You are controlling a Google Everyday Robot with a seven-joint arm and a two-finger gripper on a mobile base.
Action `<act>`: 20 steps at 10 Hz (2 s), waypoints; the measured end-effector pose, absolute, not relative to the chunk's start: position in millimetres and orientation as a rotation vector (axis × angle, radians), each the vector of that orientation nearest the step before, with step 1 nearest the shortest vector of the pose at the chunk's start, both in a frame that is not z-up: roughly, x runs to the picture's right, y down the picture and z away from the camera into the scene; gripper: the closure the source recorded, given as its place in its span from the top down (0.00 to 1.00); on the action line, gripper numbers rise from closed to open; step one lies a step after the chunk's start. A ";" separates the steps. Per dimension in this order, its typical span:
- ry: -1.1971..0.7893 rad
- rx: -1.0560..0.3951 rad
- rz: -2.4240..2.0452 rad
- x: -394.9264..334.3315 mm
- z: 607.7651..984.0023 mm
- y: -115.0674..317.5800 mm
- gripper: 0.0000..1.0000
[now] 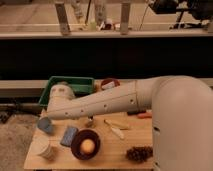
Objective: Place sponge in metal cup
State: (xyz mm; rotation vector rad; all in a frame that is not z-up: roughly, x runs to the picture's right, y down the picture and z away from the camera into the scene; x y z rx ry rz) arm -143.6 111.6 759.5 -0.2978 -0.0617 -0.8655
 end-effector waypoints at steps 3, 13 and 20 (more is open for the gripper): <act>-0.091 -0.289 -0.933 -156.3 762.9 111.8 0.80; -0.633 -0.377 -1.739 -180.9 791.2 119.0 0.80; -0.862 -0.256 -2.055 -206.3 768.3 156.8 0.80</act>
